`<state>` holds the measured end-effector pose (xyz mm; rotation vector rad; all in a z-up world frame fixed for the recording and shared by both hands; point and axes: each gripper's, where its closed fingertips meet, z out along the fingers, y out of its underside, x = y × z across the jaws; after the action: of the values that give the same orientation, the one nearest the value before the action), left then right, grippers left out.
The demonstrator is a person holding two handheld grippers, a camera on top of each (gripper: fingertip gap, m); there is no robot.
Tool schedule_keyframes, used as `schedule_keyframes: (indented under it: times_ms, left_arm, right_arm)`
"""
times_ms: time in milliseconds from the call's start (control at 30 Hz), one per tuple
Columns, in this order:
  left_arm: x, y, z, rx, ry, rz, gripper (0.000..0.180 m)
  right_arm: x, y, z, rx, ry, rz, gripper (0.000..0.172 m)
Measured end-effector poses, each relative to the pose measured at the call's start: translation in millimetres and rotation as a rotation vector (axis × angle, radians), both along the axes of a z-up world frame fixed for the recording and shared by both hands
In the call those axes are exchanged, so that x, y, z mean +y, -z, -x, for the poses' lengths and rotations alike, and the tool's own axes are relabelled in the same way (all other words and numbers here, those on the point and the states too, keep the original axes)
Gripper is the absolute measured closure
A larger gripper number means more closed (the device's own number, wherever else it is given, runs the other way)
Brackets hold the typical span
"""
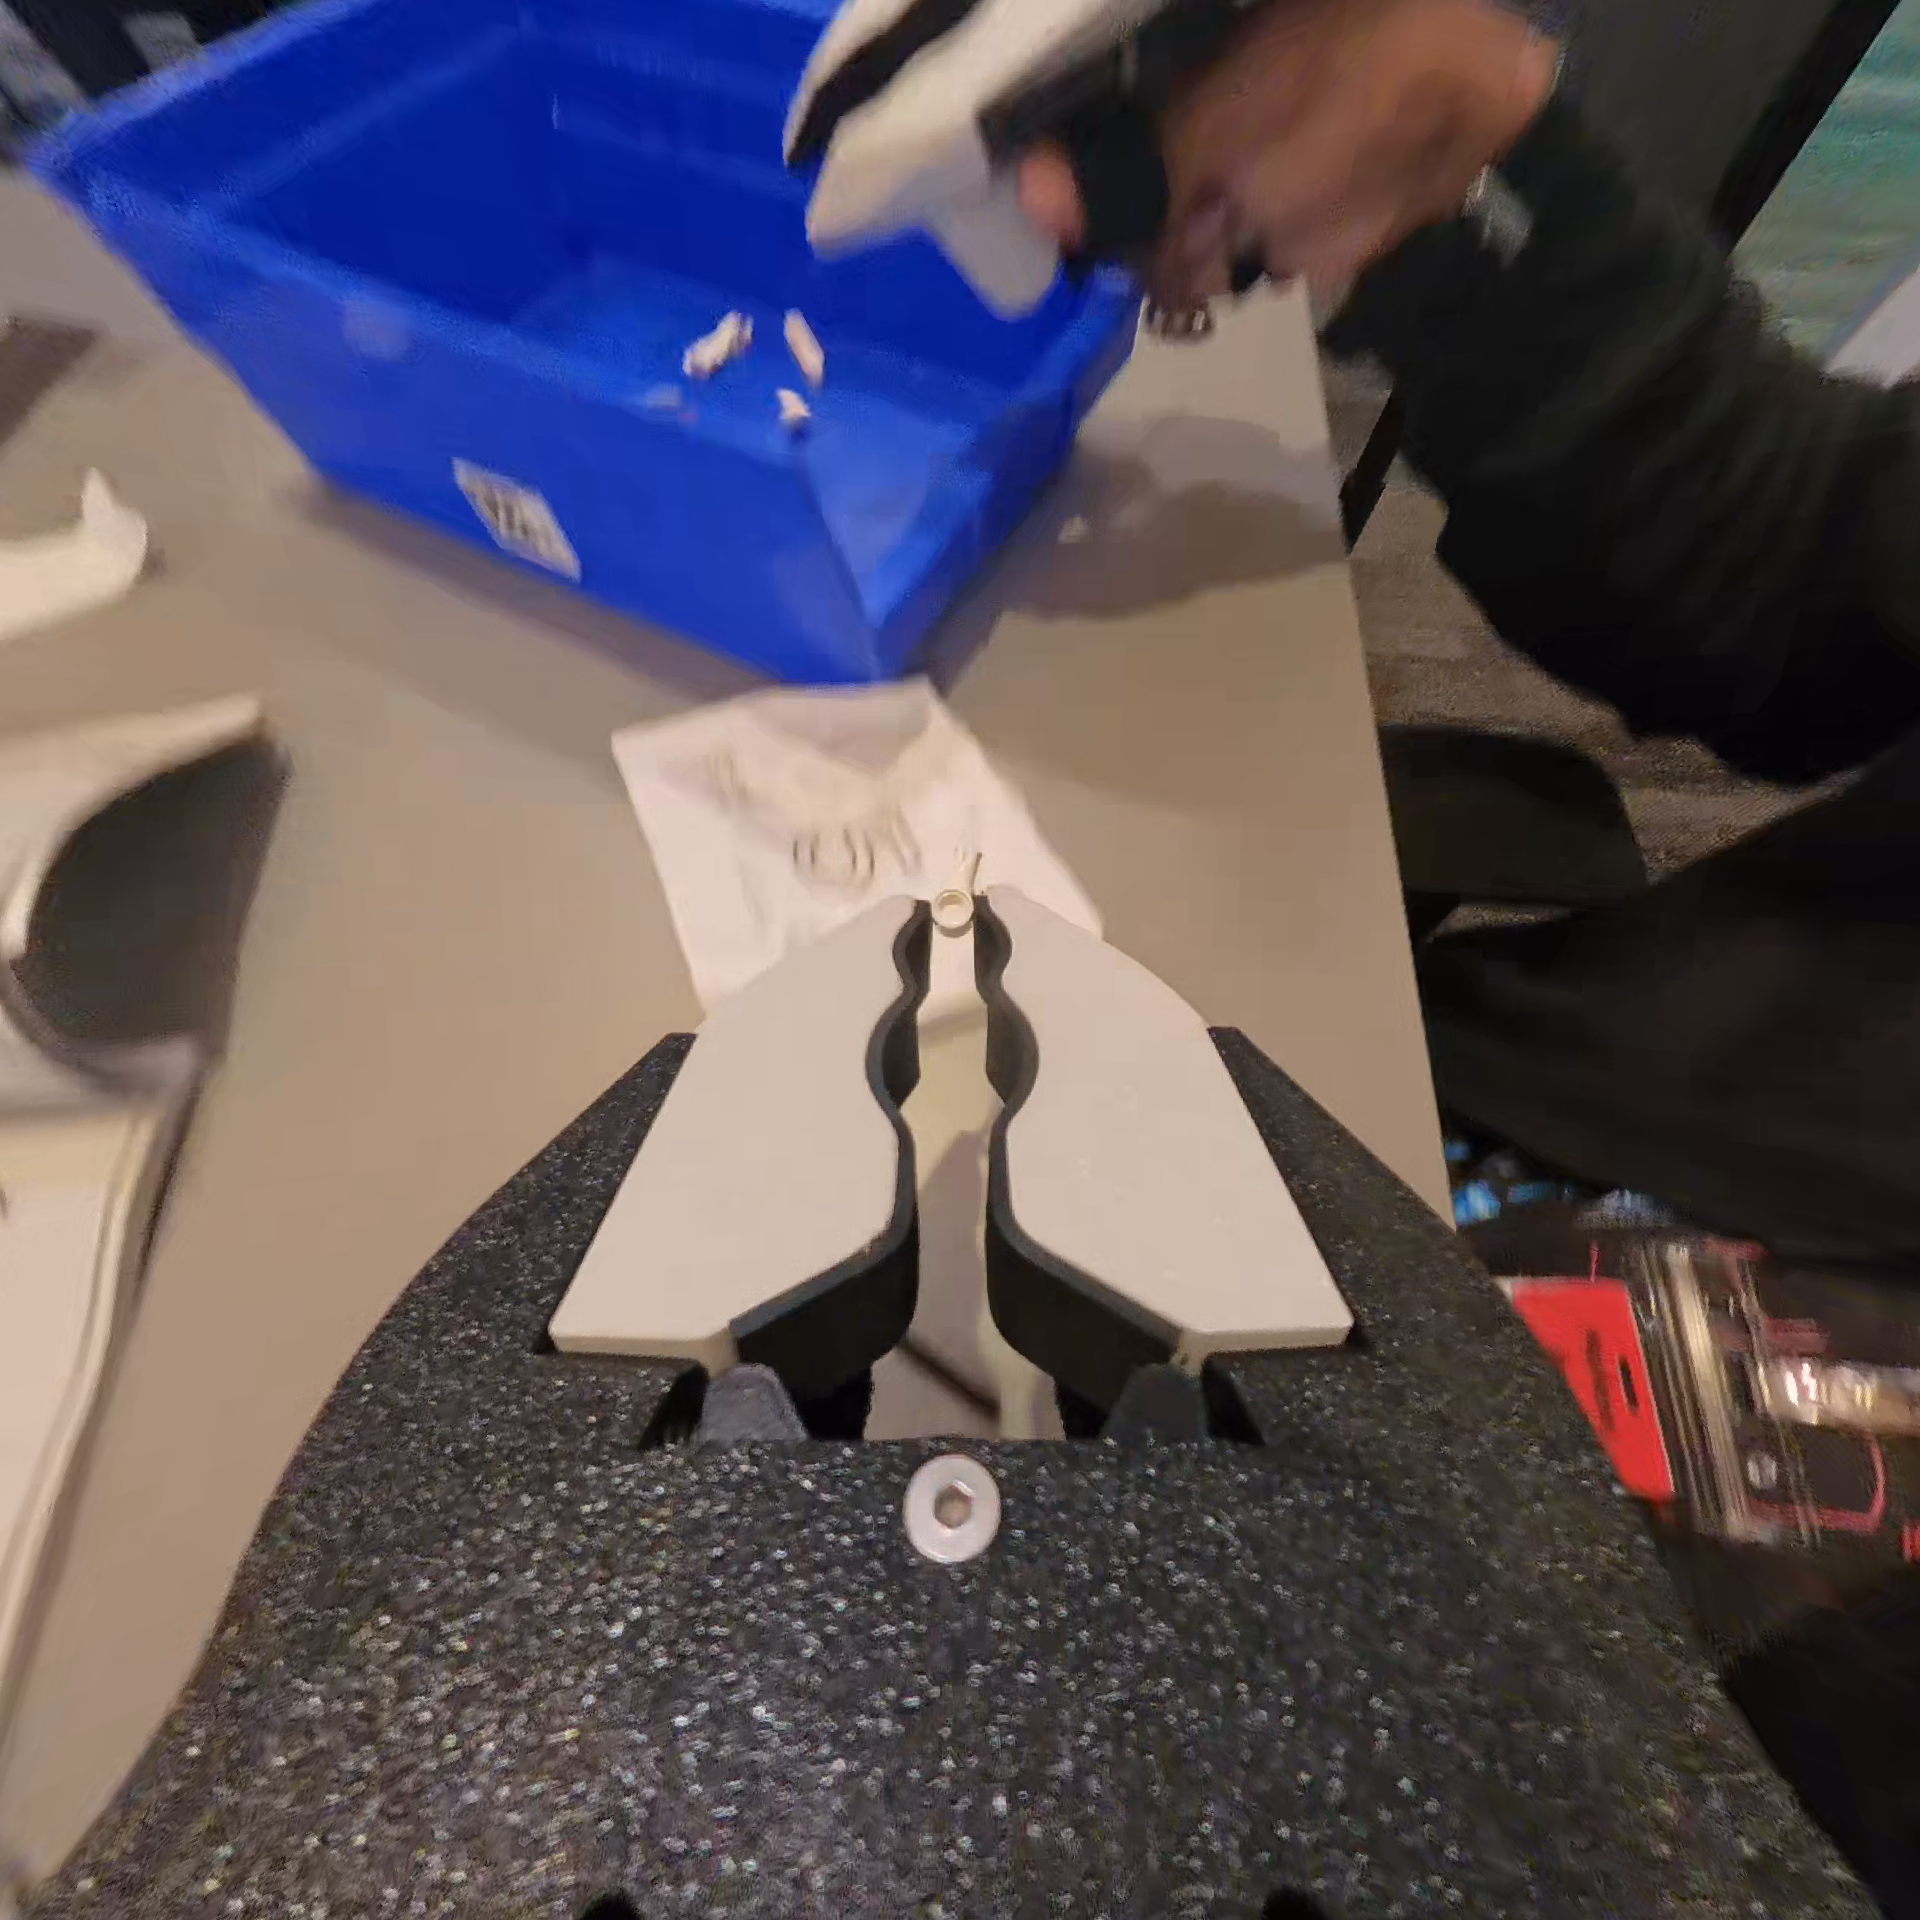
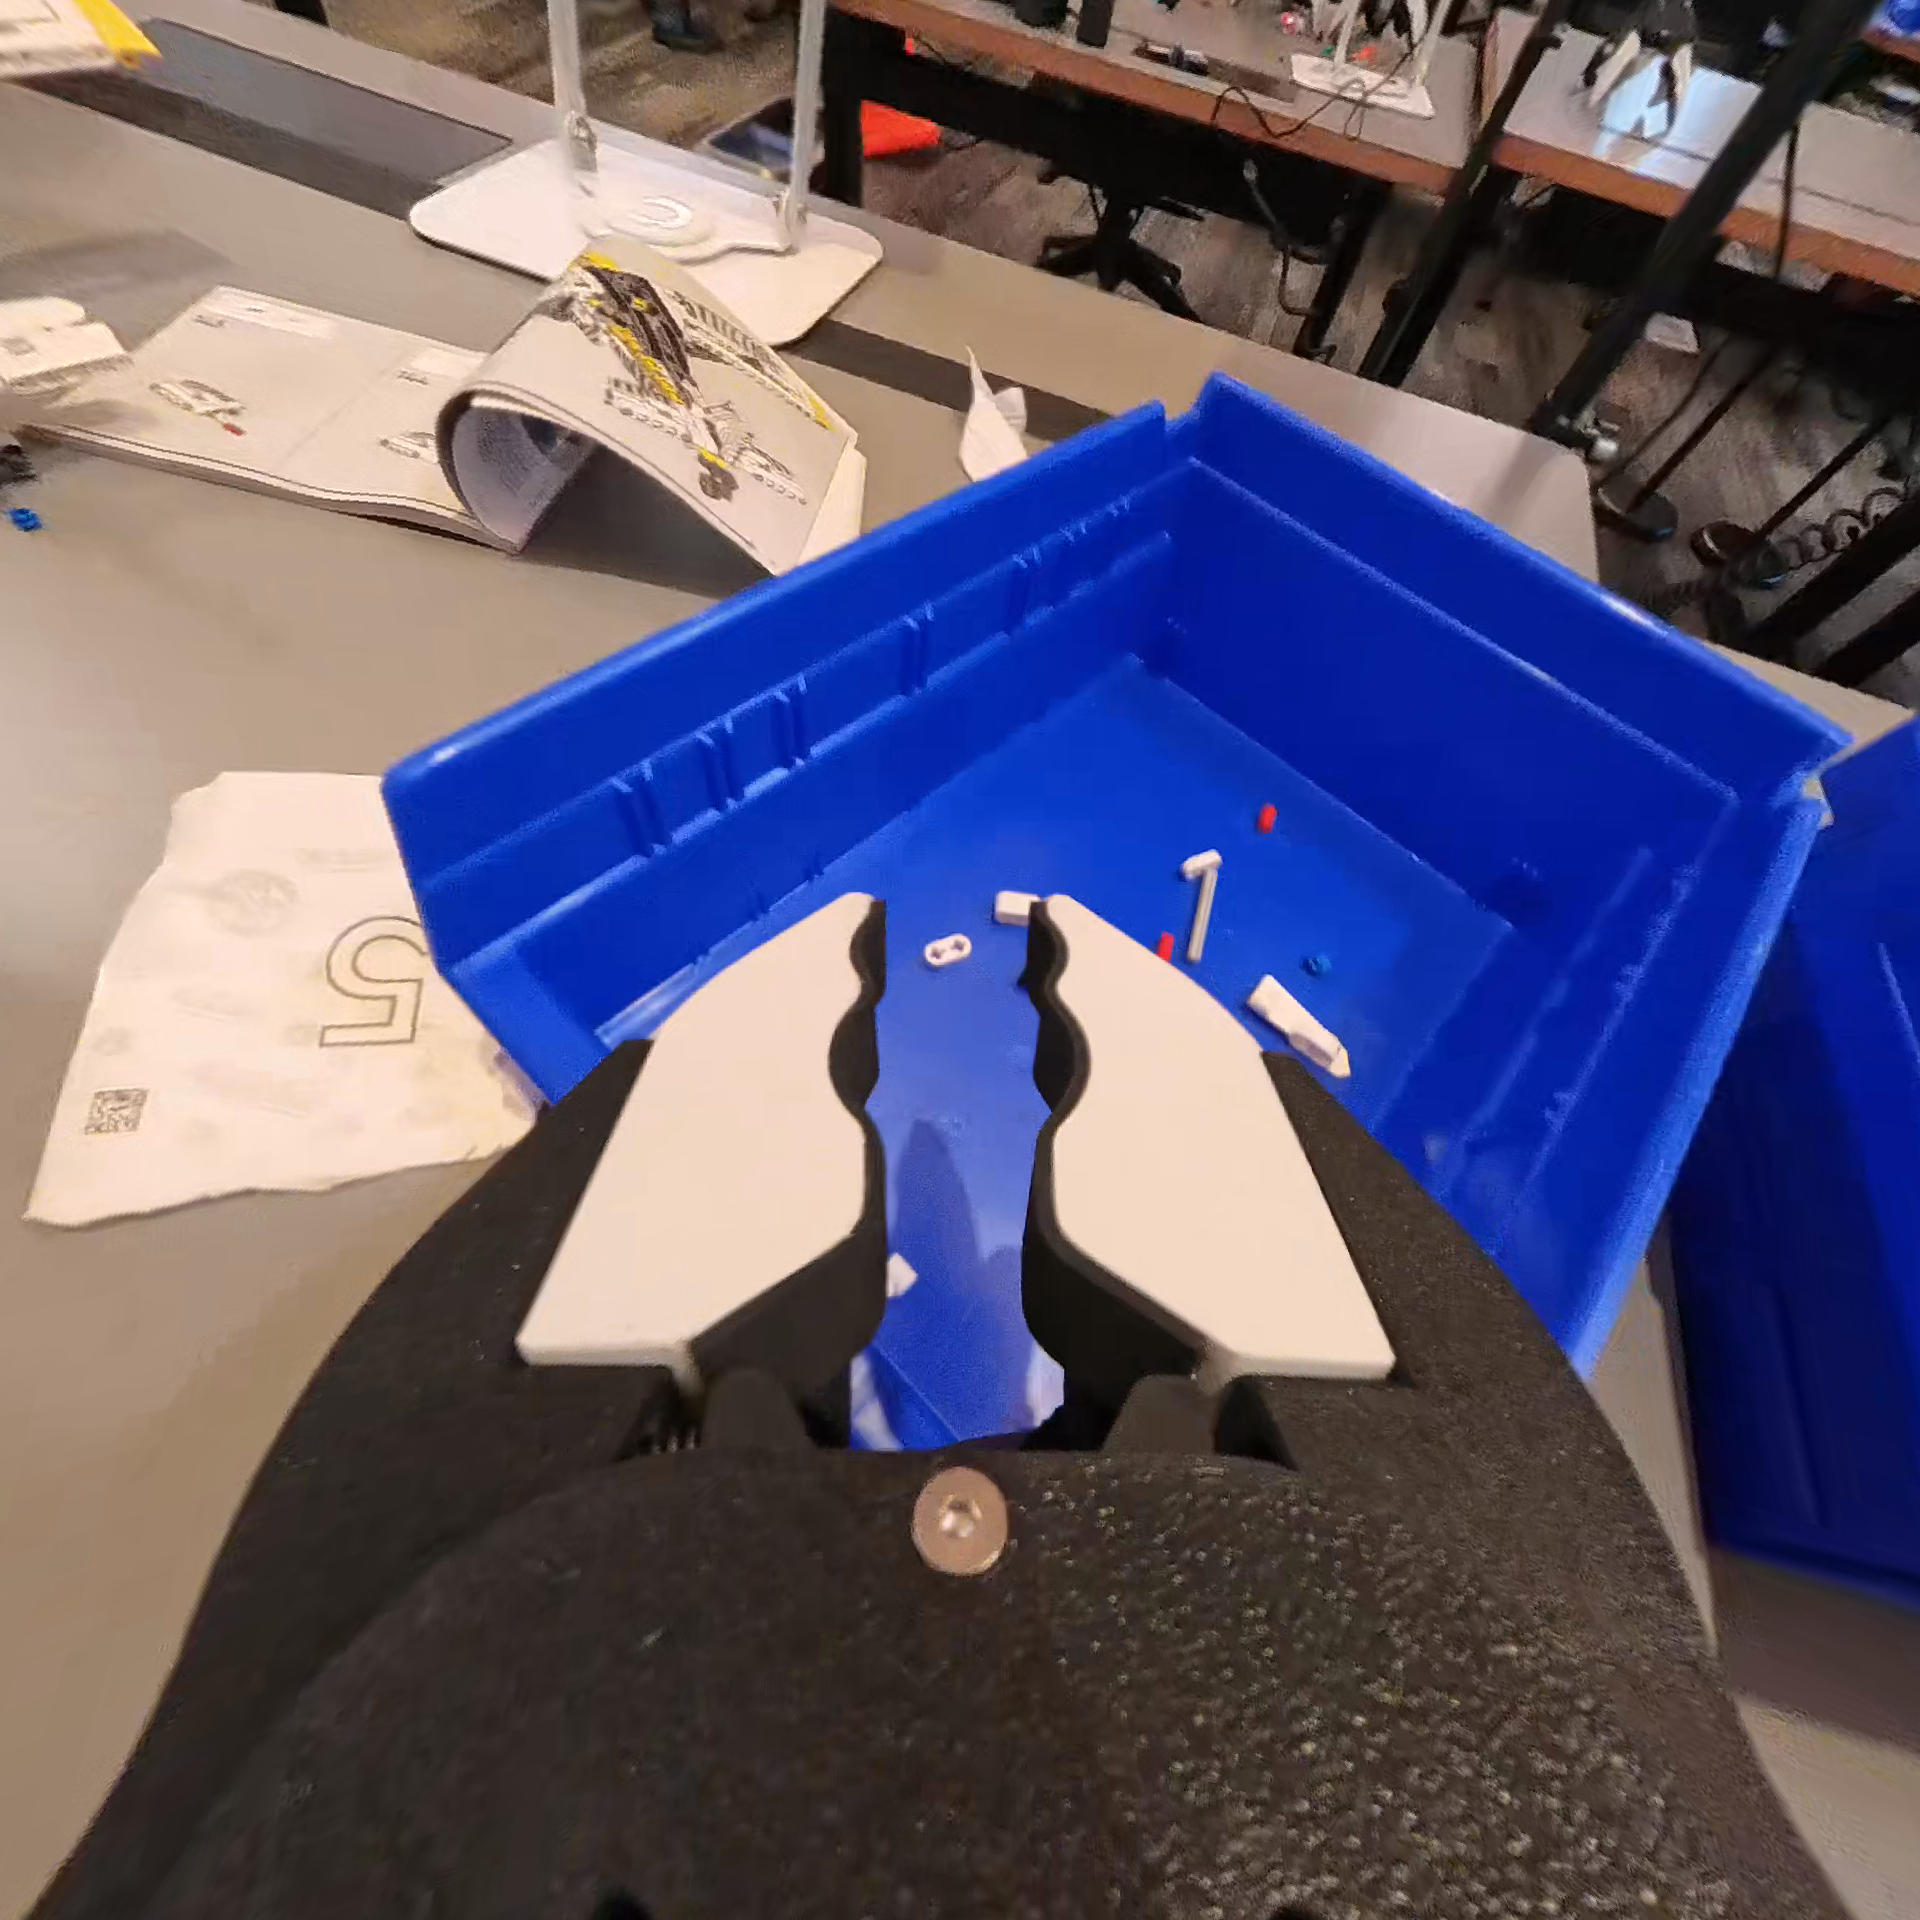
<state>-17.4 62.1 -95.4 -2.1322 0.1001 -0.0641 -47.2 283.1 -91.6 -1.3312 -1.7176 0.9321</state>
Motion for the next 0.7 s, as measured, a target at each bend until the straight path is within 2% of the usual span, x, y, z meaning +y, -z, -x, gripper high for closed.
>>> schedule_keyframes:
  times_ms: [133, 200, 267, 333, 400, 500, 633, 700]
  left_arm:
    - [82, -41, 3, 0.06, 0.012, -0.037, 0.172]
    - [116, -50, 10, 0.07, -0.013, -0.029, 0.168]
    - [135, -46, 15, 0.079, -0.038, 0.013, 0.16]
    - [137, -39, 19, 0.084, -0.073, 0.027, 0.152]
    - [126, -32, 19, 0.079, -0.085, 0.009, 0.152]
    - [88, -14, 19, 0.07, -0.104, 0.016, 0.15]
    - [13, 28, 21, 0.03, -0.154, 0.104, 0.149]
    - [-27, 52, 23, 0.002, -0.24, 0.191, 0.149]
  right_arm:
    - [-4, 1, -22, 0.062, -0.016, 0.051, 0.139]
    - [-9, -2, -32, 0.093, -0.035, 0.064, 0.138]
    - [-20, -4, -42, 0.122, -0.076, 0.077, 0.137]
    - [-32, -6, -50, 0.148, -0.124, 0.079, 0.138]
    - [-51, -4, -57, 0.156, -0.186, 0.084, 0.139]
    - [-94, 7, -63, 0.123, -0.334, 0.077, 0.139]
    - [-159, 28, -64, 0.045, -0.522, 0.017, 0.138]
    - [-183, 37, -61, 0.017, -0.565, -0.029, 0.138]
